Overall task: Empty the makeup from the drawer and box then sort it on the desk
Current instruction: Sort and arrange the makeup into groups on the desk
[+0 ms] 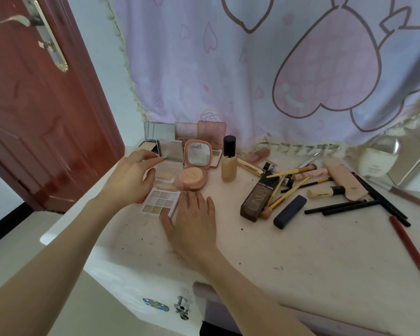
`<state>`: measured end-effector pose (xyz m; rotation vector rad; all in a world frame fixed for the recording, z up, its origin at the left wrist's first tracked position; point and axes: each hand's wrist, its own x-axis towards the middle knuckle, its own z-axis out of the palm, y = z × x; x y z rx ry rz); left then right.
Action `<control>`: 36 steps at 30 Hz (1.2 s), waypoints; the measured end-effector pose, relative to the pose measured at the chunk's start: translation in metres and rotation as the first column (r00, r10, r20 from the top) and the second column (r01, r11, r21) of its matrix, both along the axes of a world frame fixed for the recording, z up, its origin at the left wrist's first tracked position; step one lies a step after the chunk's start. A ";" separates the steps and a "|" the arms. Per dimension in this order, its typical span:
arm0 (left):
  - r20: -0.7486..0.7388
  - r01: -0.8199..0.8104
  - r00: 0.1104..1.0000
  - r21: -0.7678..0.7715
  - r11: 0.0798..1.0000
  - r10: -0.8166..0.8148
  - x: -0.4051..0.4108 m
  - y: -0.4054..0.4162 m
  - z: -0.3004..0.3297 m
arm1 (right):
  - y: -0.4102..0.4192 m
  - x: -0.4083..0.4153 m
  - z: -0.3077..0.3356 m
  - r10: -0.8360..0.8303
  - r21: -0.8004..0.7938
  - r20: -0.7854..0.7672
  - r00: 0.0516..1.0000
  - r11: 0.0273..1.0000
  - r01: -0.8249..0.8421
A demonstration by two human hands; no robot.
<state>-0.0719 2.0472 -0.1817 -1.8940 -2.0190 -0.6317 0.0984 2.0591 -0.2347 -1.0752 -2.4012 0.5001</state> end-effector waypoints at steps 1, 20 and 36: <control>-0.013 0.001 1.000 -0.009 1.000 -0.002 0.000 -0.001 -0.001 | 0.000 0.000 0.000 0.002 -0.002 0.007 1.000 1.000 -0.002; -0.122 -0.098 0.989 -0.112 0.989 0.084 0.014 -0.009 -0.003 | -0.002 0.005 0.002 0.062 -0.065 0.126 0.990 0.996 -0.054; 0.181 0.069 0.983 -0.234 0.970 -0.026 0.151 0.021 -0.047 | 0.116 0.133 0.079 -0.144 -0.072 -0.229 0.963 0.989 0.131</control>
